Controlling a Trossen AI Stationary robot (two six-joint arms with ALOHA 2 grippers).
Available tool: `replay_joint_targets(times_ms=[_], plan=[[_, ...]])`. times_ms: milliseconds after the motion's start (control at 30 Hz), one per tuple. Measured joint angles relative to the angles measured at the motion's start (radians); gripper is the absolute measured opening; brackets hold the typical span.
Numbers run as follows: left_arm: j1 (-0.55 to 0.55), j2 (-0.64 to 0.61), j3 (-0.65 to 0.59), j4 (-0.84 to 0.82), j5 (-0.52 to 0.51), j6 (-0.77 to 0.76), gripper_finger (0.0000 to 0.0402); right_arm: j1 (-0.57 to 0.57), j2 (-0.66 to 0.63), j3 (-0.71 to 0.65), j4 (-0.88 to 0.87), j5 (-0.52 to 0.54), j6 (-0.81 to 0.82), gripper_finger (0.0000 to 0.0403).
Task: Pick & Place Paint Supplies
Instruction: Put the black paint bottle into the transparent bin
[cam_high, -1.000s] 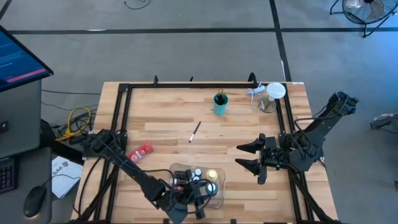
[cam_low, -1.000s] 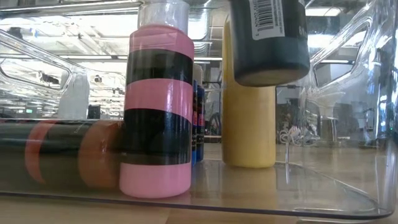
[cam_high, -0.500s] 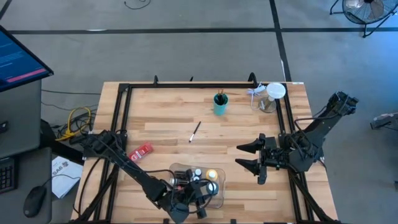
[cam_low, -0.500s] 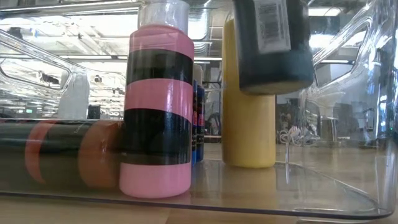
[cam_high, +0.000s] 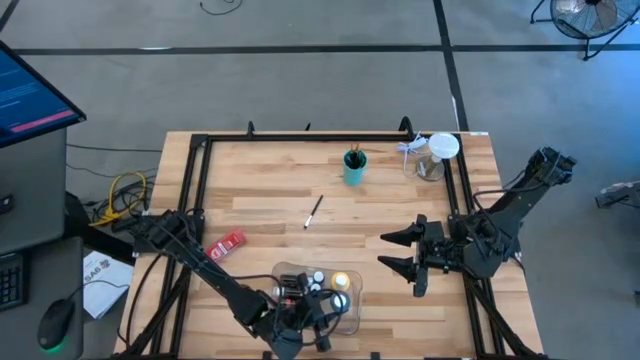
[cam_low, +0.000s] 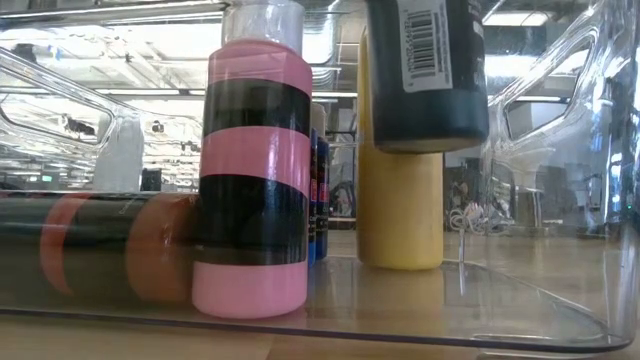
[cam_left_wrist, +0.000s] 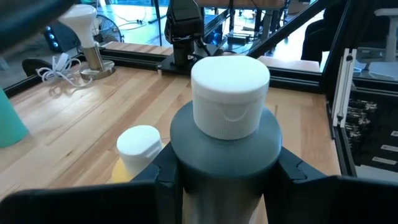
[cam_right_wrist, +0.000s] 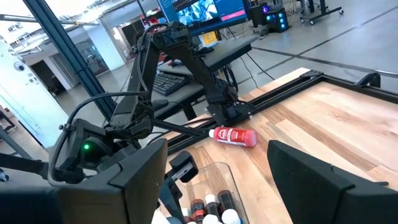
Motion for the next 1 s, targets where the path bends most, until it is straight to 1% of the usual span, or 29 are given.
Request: replay_joint_targets(times_ms=[133, 400, 1000], plan=[[0.000, 0.002, 0.000, 0.001, -0.001, -0.002, 0.0098, 0.000, 0.000, 0.000, 0.001, 0.000, -0.010, 0.0270], [0.002, 0.052, 0.000, 0.023, -0.017, -0.023, 0.0098, -0.001, 0.000, 0.000, 0.003, 0.000, -0.018, 0.0270], [0.002, 0.067, 0.000, 0.029, -0.025, -0.025, 0.0098, -0.001, 0.000, 0.000, 0.003, 0.000, -0.015, 0.0270]])
